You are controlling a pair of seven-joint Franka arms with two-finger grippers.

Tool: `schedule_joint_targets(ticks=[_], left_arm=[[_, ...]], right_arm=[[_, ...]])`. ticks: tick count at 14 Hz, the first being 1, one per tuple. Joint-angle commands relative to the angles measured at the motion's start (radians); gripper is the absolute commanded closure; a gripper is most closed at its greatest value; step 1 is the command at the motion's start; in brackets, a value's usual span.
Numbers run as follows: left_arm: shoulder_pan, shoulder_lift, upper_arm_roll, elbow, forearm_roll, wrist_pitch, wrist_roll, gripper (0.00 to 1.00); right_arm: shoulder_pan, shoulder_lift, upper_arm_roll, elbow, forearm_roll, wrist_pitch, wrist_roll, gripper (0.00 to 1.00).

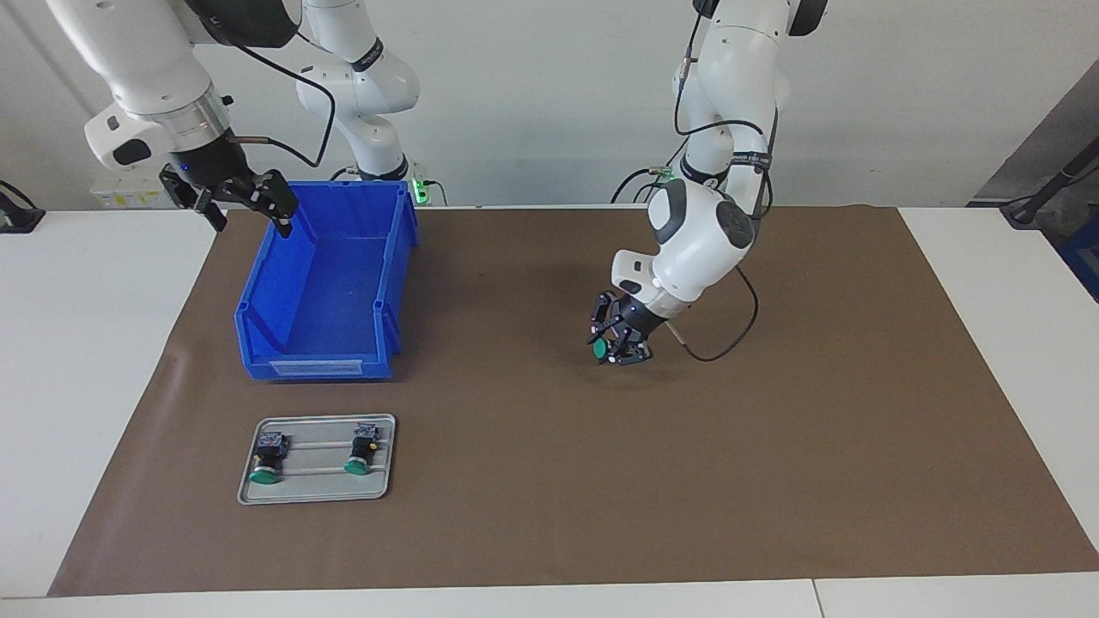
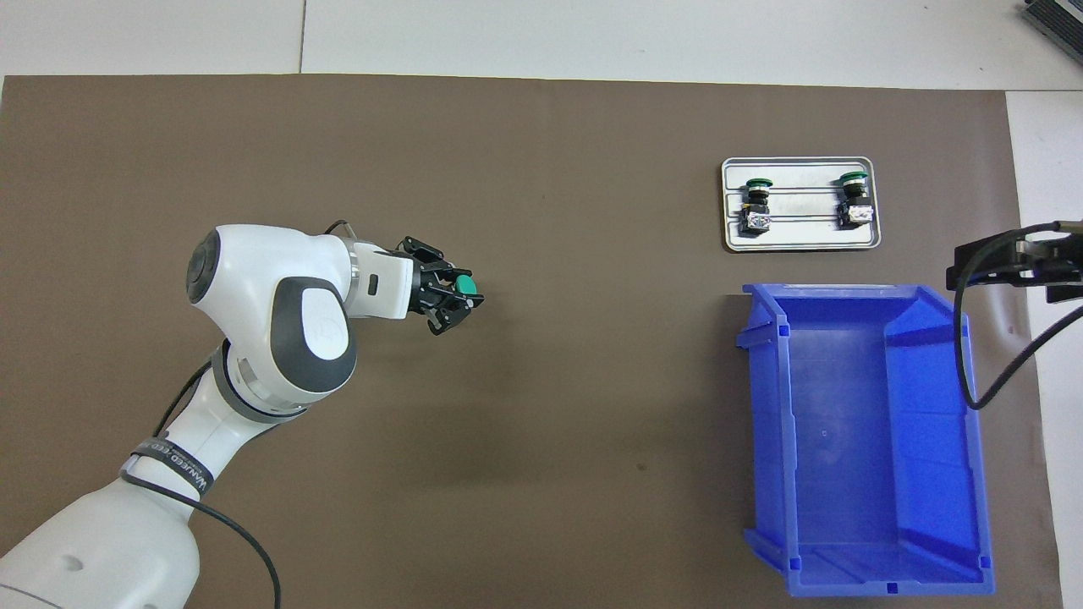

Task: Place and press button with both arms

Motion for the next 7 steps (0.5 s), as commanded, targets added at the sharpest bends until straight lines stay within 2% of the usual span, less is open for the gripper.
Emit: schedule_joint_targets(ticks=[1, 4, 7], left_arm=[[0.025, -0.077, -0.008, -0.106, -0.264, 0.027, 0.239, 1.00], [0.049, -0.116, -0.009, -0.193, -0.532, 0.026, 0.492, 1.00], [0.066, -0.139, -0.009, -0.253, -0.695, 0.003, 0.666, 1.00]], right_arm=[[-0.004, -0.023, 0.001, -0.024, 0.018, -0.001, 0.009, 0.00], [-0.004, -0.023, 0.001, -0.024, 0.020, -0.001, 0.009, 0.00], [-0.004, -0.023, 0.001, -0.024, 0.020, -0.001, 0.009, 0.00]])
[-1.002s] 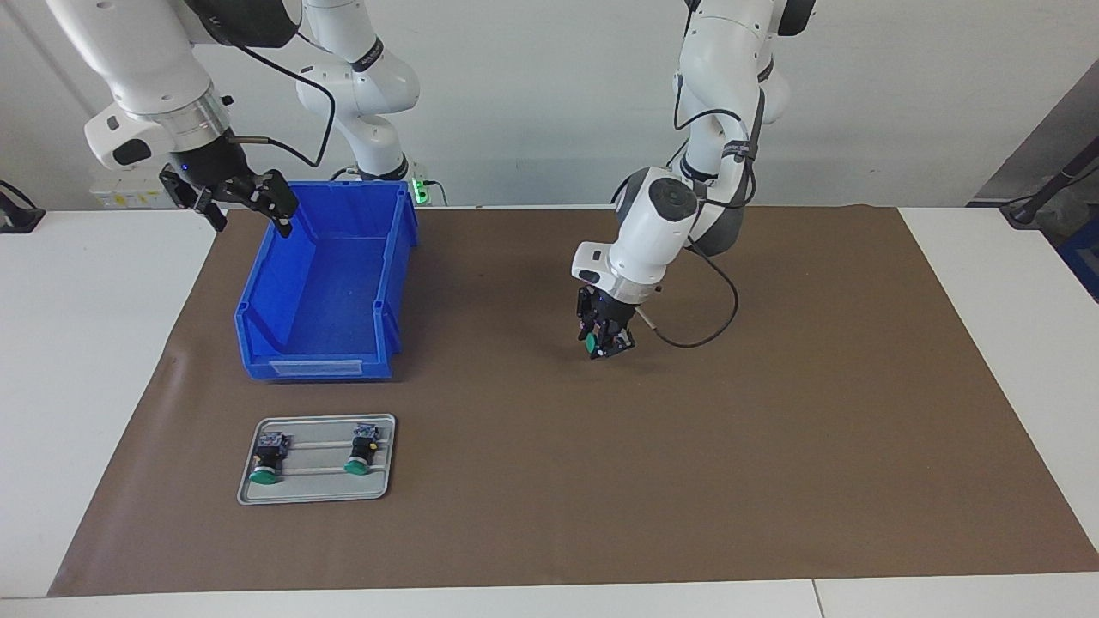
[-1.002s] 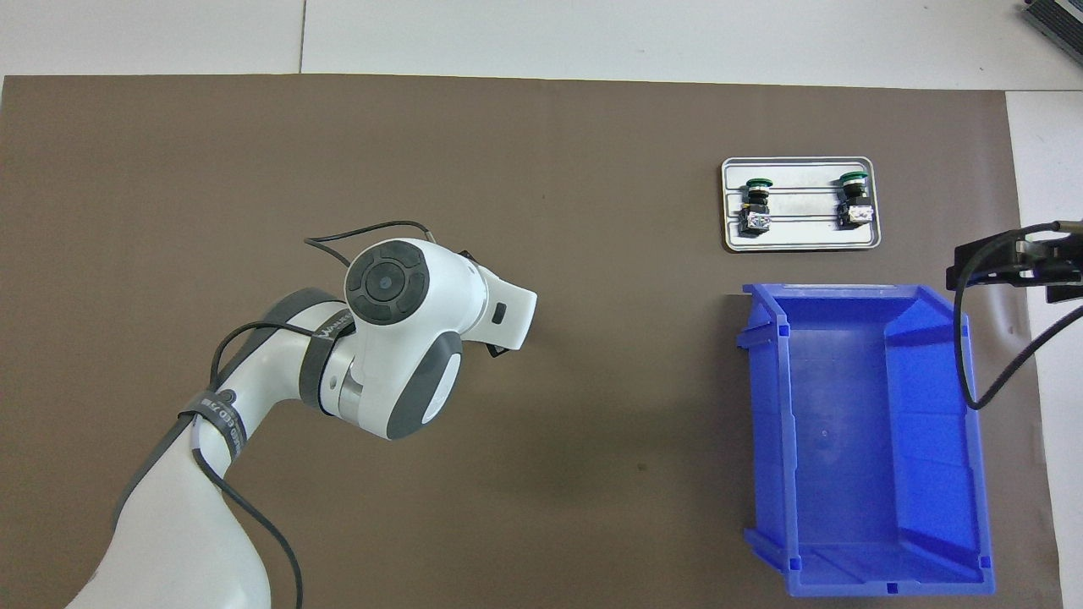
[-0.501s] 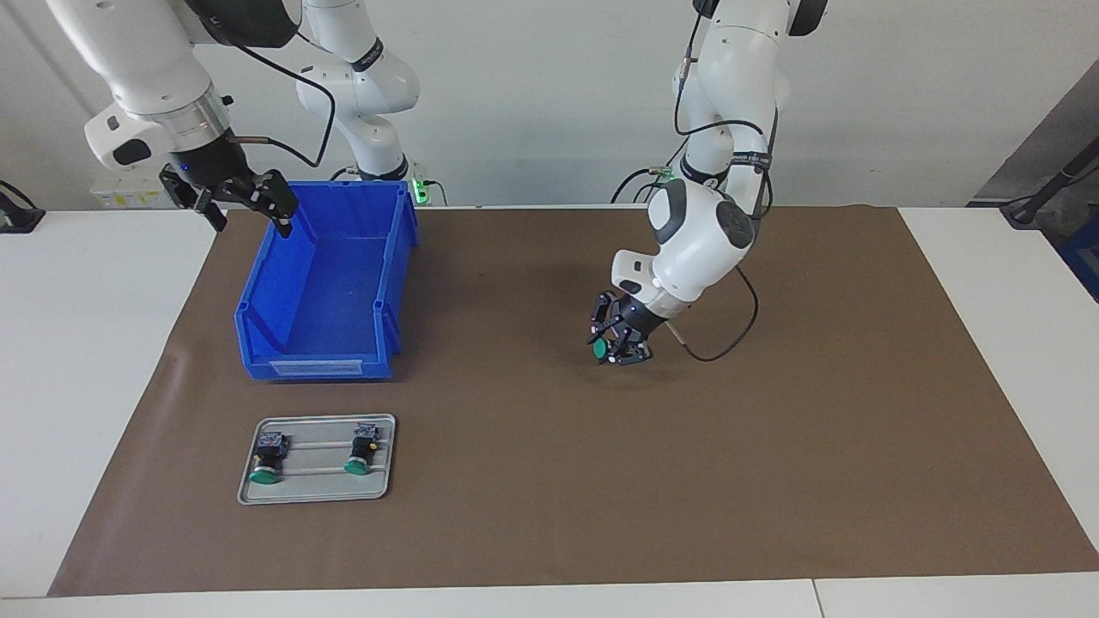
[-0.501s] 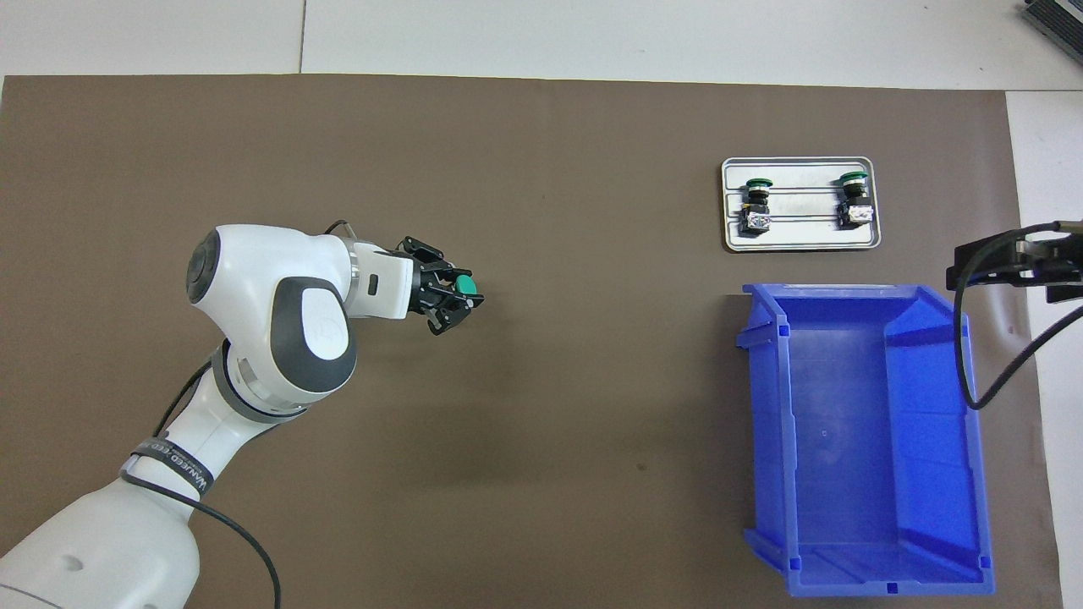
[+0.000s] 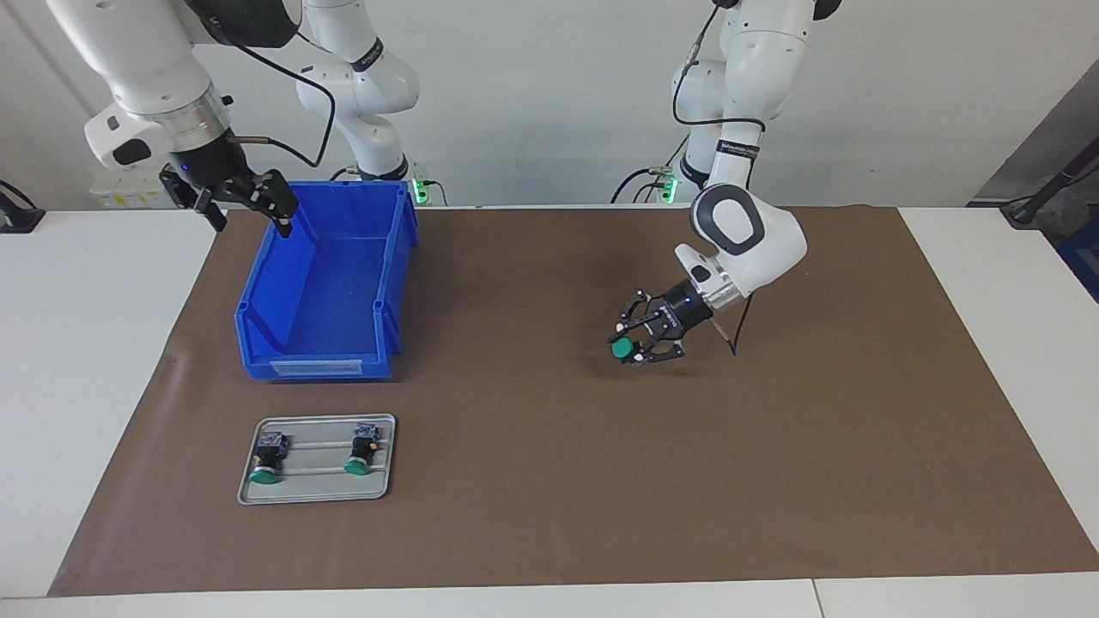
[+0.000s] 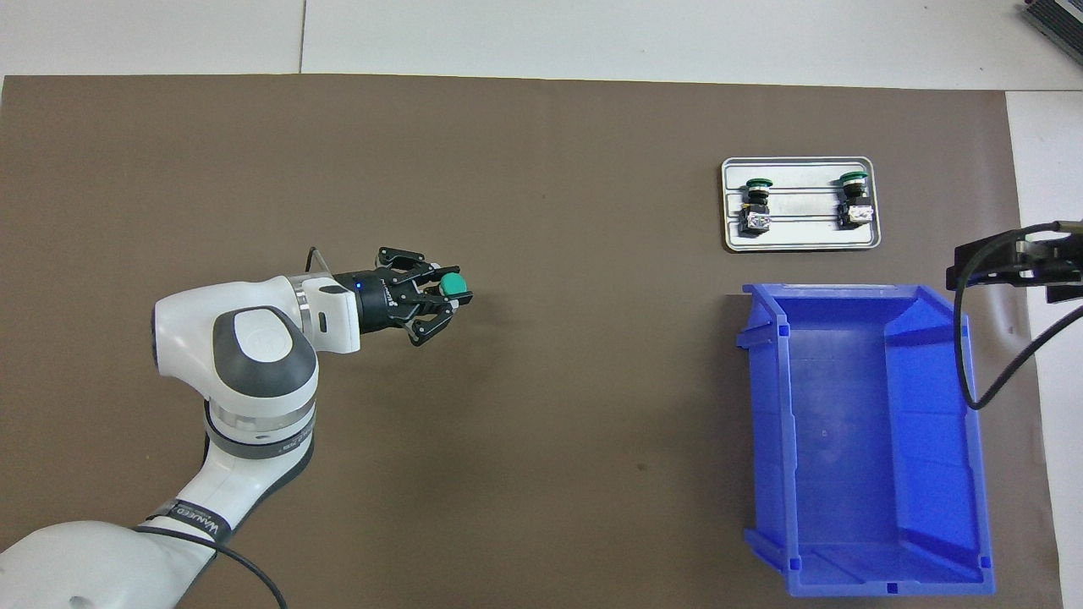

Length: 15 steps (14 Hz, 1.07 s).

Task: Place and press button with both arms

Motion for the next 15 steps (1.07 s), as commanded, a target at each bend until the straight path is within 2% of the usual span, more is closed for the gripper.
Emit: schedule_joint_targets(ticks=[1, 3, 5, 7, 8, 12, 15], left_arm=[[0.040, -0.058, -0.008, -0.093, -0.154, -0.061, 0.180, 1.00], [0.093, -0.059, -0.008, -0.149, -0.241, -0.171, 0.332, 1.00], [0.141, -0.056, -0.010, -0.160, -0.262, -0.265, 0.364, 1.00], [0.131, -0.050, -0.010, -0.182, -0.410, -0.322, 0.446, 1.00], [0.135, -0.050, -0.008, -0.198, -0.432, -0.368, 0.483, 1.00], [0.146, -0.047, -0.007, -0.275, -0.446, -0.477, 0.568, 1.00], [0.158, -0.029, -0.005, -0.289, -0.446, -0.509, 0.588, 1.00]], right_arm=[[-0.004, -0.023, 0.001, -0.024, 0.020, -0.001, 0.009, 0.00], [-0.004, -0.023, 0.001, -0.024, 0.020, -0.001, 0.009, 0.00], [-0.004, -0.023, 0.001, -0.024, 0.020, -0.001, 0.009, 0.00], [-0.004, -0.024, 0.001, -0.024, 0.020, -0.001, 0.009, 0.00], [-0.004, -0.023, 0.001, -0.024, 0.020, -0.001, 0.009, 0.00], [-0.004, -0.023, 0.001, -0.024, 0.018, -0.001, 0.009, 0.00], [-0.004, -0.023, 0.001, -0.024, 0.020, -0.001, 0.009, 0.00]])
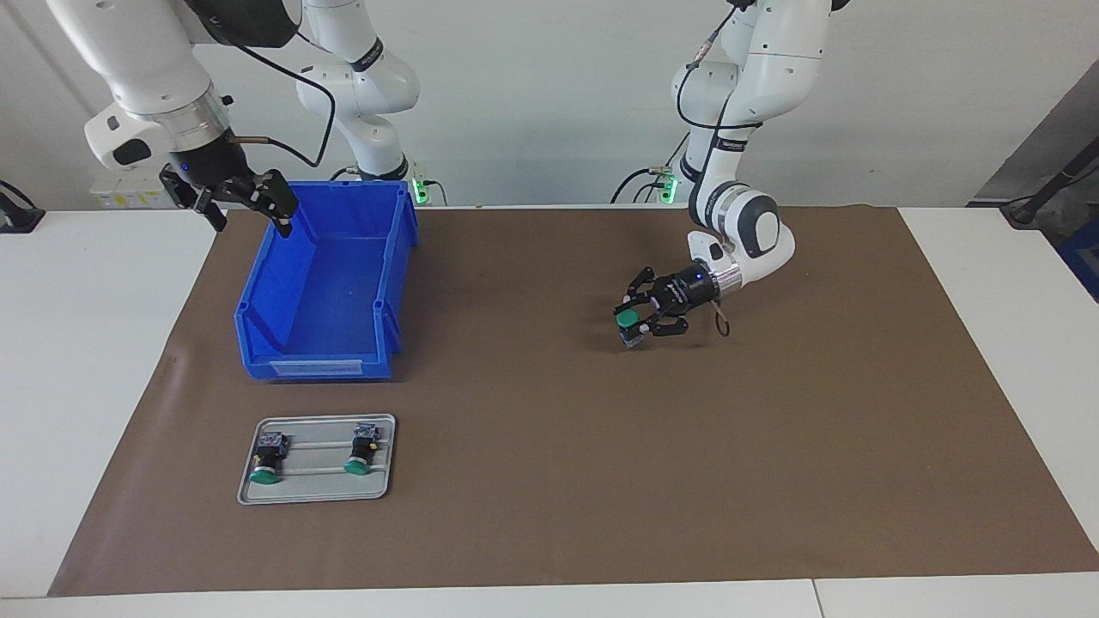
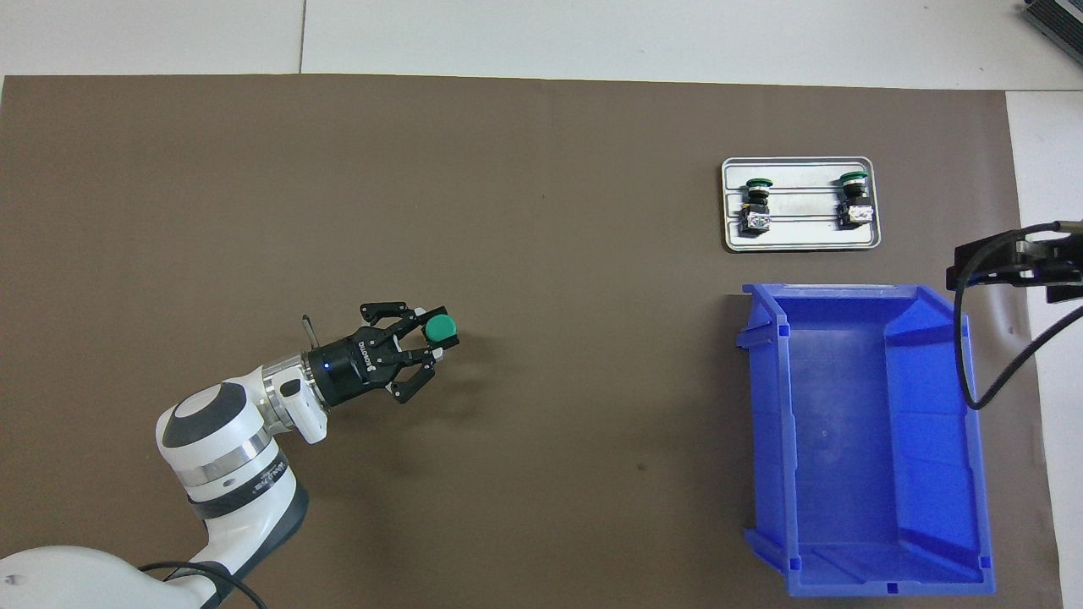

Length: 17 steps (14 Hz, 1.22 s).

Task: Place and press button with both arms

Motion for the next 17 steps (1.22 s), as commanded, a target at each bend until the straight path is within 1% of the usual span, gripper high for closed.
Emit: schedule_joint_targets(ticks=[1, 2, 4, 7, 13, 14, 15, 17], left_arm=[[0.023, -0.004, -0.001, -0.047, -0.023, -0.044, 0.060, 1.00], [0.029, 0.015, -0.001, -0.047, -0.023, -0.077, 0.074, 1.00], [0.061, 0.082, -0.001, -0.056, -0.020, -0.153, 0.166, 1.00], [0.069, 0.082, -0.001, -0.064, -0.020, -0.193, 0.168, 1.00], [0.069, 0.082, -0.001, -0.076, -0.017, -0.178, 0.153, 1.00], [0.067, 0.084, -0.001, -0.075, -0.017, -0.174, 0.145, 0.89], [0.069, 0.084, -0.001, -0.075, -0.016, -0.168, 0.139, 0.57], [0.069, 0.081, 0.004, -0.062, 0.004, -0.164, 0.102, 0.50]], right_arm=[[-0.004, -0.022, 0.001, -0.024, 0.020, -0.001, 0.009, 0.00], [-0.004, -0.024, 0.001, -0.022, 0.020, -0.001, 0.009, 0.00], [-0.004, -0.024, 0.001, -0.024, 0.020, -0.001, 0.009, 0.00], [-0.004, -0.022, 0.001, -0.024, 0.018, -0.001, 0.009, 0.00], [-0.004, -0.024, 0.001, -0.022, 0.020, -0.001, 0.009, 0.00], [-0.004, -0.024, 0.001, -0.024, 0.020, -0.001, 0.009, 0.00], [-0.004, -0.024, 0.001, -0.024, 0.020, -0.001, 0.009, 0.00], [-0.004, -0.022, 0.001, -0.022, 0.020, -0.001, 0.009, 0.00]])
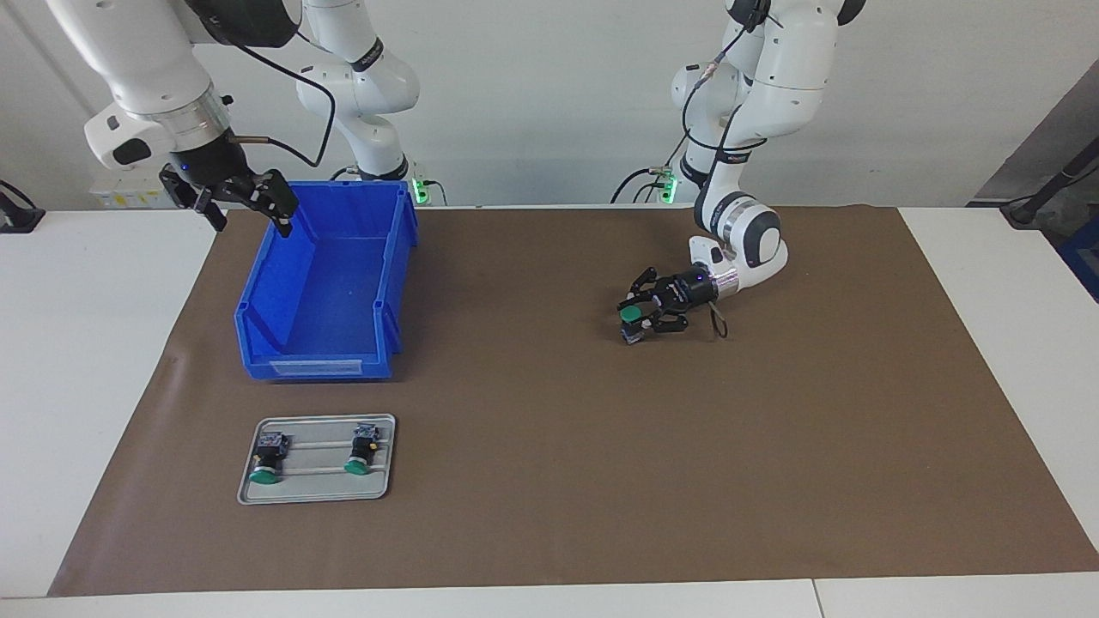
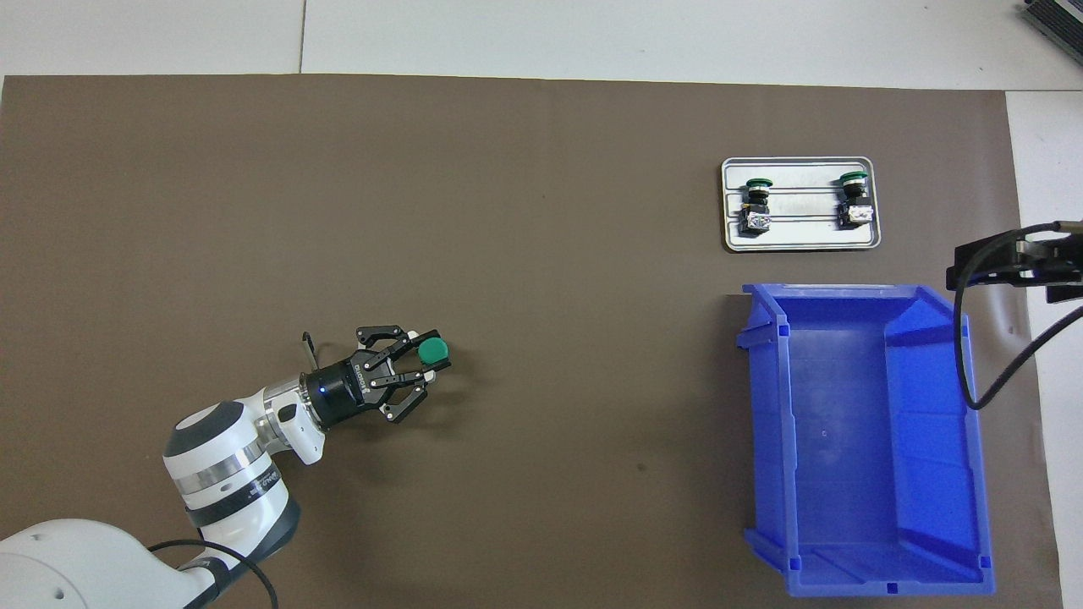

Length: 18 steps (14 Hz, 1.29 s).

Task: Place and press button with both arms

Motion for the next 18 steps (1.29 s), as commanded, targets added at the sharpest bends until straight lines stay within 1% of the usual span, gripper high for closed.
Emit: schedule_joint_targets(ticks=[1, 3, 6, 7, 10, 14, 18], left_arm=[[0.011, -0.014, 0.002, -0.002, 0.023, 0.015, -0.050, 0.47], [0.031, -0.020, 0.002, 0.007, 0.061, 0.032, -0.090, 0.43], [0.047, -0.051, 0.004, 0.034, 0.106, 0.061, -0.175, 0.42], [0.054, -0.060, 0.004, 0.039, 0.147, 0.071, -0.209, 0.41], [0.127, -0.061, 0.002, 0.076, 0.309, 0.059, -0.309, 0.40], [0.182, -0.065, 0.004, 0.119, 0.423, 0.059, -0.398, 0.39], [0.265, -0.083, 0.004, 0.178, 0.584, 0.055, -0.533, 0.39]], right_arm=[[-0.004, -0.024, 0.001, -0.024, 0.020, -0.001, 0.009, 0.00], [-0.004, -0.024, 0.001, -0.024, 0.020, -0.001, 0.009, 0.00], [-0.004, -0.024, 0.001, -0.024, 0.020, -0.001, 0.009, 0.00], [-0.004, -0.022, 0.001, -0.024, 0.020, -0.001, 0.009, 0.00], [-0.004, -0.022, 0.001, -0.024, 0.020, -0.001, 0.009, 0.00], [-0.004, -0.022, 0.001, -0.024, 0.020, -0.001, 0.009, 0.00], [-0.004, -0.022, 0.001, -0.024, 0.020, -0.001, 0.009, 0.00]])
